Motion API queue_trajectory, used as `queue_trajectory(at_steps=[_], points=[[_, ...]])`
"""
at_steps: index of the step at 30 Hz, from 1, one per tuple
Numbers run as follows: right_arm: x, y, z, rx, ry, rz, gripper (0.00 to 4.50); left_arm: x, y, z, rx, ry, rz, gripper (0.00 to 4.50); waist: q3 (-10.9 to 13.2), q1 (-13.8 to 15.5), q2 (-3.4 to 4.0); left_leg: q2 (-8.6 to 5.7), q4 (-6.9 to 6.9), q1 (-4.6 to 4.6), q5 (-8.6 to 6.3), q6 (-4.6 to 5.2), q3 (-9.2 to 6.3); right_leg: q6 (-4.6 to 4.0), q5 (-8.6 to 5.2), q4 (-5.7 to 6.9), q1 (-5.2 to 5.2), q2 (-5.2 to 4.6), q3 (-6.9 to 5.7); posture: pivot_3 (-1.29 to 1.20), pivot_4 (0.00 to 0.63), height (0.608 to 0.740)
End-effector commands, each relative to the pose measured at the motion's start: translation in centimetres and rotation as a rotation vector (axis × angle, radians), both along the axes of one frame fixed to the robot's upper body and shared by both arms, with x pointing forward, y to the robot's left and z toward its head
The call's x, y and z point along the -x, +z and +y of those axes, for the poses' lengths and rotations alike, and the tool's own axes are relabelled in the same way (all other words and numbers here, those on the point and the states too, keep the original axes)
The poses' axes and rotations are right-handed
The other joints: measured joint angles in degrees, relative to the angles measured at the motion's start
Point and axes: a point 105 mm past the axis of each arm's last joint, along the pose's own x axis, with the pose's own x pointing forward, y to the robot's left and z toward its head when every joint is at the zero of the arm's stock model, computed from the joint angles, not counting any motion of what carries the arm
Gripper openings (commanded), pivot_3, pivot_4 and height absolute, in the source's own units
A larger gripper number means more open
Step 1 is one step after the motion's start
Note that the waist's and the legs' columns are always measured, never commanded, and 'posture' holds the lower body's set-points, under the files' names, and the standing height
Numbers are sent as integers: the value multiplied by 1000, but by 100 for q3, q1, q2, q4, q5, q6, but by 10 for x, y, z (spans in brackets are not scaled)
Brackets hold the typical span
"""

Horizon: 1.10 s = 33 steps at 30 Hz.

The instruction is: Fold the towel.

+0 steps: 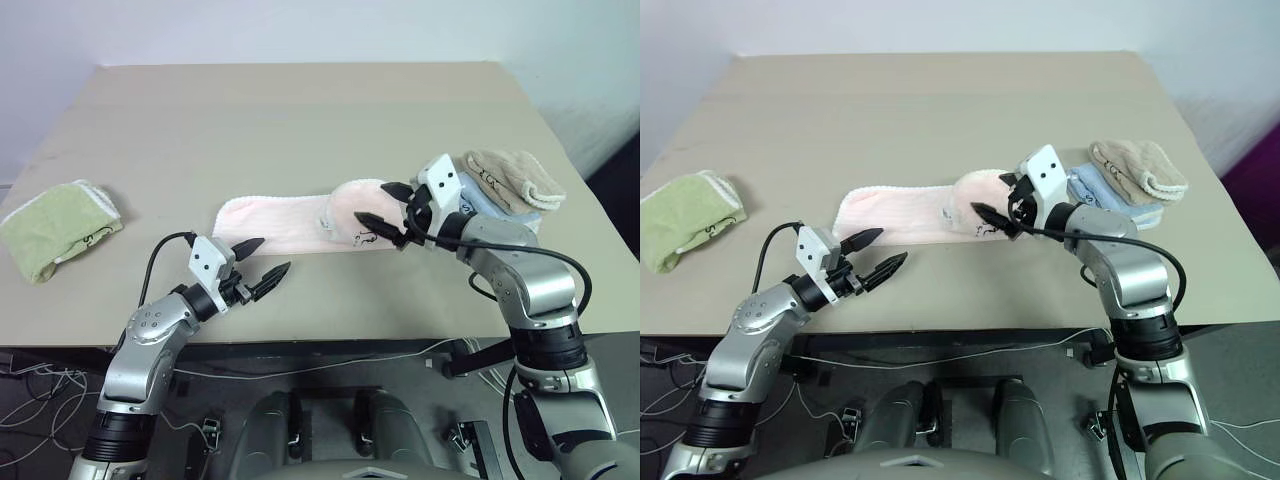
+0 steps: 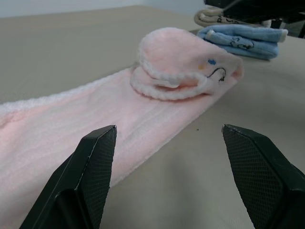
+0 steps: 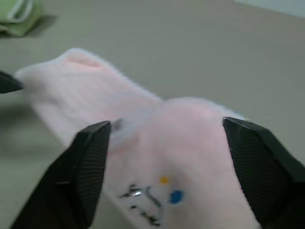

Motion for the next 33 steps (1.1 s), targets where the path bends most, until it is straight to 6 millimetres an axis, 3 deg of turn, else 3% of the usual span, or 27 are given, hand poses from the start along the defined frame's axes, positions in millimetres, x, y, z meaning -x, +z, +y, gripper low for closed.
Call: queue_trajectory(at_steps=[1,3,7,14,16,18,25,30,33], points=[[-16,-5,6,-40,-9,-22,2472,6,8,-3,8,-2,-26,3690,0,-2,0,0,0,0,0,1,1,0,0,0,0,2,0,0,150,740],[-27,-18,12,-46,-20,-9,1772,8,7,-3,11,6,-16,3690,0,-6,0,0,0,0,1,1,2,0,0,0,1,3,0,0,150,740],[-34,-32,24,-59,10,11,1772,12,7,-1,25,37,-2,3690,1,5,2,-3,0,0,1,1,4,1,1,4,2,10,0,0,150,740],[-30,-96,35,114,32,86,1772,20,-6,6,-3,163,73,3690,-1,-19,0,-3,1,2,2,-1,4,2,0,10,2,10,0,0,150,740],[-26,-103,34,138,48,86,1772,22,-6,8,9,199,86,3690,-2,-17,-1,-3,1,13,2,-1,4,2,0,8,13,9,1,0,150,740],[-24,-96,34,135,66,47,1772,23,-6,12,29,253,106,3690,-2,-17,-1,-2,0,29,1,-2,3,1,0,8,27,8,0,0,150,740],[-17,-23,33,82,139,-201,1772,15,-7,25,204,479,243,3690,1,1,2,-2,-2,32,-1,-4,0,1,0,7,26,-3,3,0,150,740],[-10,17,29,67,167,-313,1772,5,-3,29,507,577,384,3690,2,16,-3,-2,-1,31,0,-3,-2,2,0,7,29,-2,3,0,150,740],[-9,33,26,60,167,-350,1744,-5,-10,35,675,648,496,4240,4,20,-7,-2,0,31,1,-2,-4,2,0,7,31,-2,2,0,150,740]])
